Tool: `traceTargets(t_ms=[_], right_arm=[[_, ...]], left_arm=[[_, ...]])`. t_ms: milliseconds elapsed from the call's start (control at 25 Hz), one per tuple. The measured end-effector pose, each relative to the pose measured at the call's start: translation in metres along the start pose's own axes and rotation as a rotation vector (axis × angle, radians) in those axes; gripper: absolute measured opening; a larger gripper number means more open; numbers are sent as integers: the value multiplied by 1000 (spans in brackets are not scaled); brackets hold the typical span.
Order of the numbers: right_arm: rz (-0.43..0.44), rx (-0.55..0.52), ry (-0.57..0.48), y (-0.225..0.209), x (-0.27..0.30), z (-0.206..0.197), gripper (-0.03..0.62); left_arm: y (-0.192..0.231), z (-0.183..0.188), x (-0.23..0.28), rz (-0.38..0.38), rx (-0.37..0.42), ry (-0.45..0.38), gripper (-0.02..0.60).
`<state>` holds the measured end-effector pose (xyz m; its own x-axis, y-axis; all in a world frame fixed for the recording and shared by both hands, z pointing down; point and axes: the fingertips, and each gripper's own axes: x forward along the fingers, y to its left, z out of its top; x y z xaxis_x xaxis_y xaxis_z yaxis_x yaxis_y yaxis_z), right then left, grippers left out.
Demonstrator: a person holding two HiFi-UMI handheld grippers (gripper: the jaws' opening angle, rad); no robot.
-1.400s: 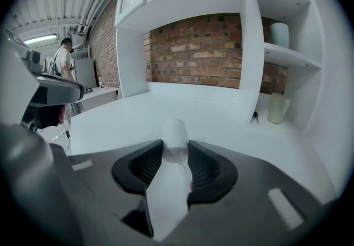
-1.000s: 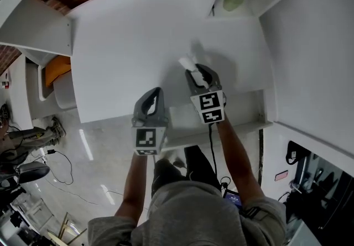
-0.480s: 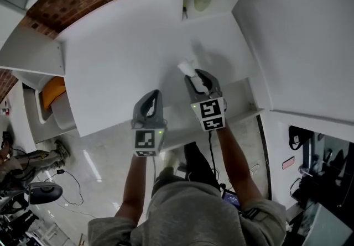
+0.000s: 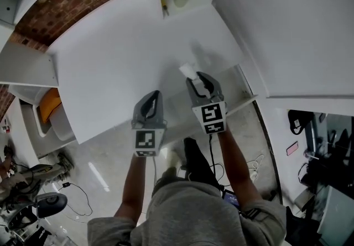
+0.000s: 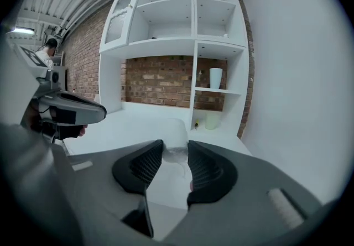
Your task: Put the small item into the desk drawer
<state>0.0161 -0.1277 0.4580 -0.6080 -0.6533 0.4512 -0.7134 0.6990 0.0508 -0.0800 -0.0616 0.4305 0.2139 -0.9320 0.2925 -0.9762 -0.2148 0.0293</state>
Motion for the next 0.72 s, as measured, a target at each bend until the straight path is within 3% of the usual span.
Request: traceTargets(t_ms=[720], right_arm=[[-55, 32, 60, -16, -51, -70, 151]], left_arm=[[-63, -31, 3, -97, 1, 47, 12]])
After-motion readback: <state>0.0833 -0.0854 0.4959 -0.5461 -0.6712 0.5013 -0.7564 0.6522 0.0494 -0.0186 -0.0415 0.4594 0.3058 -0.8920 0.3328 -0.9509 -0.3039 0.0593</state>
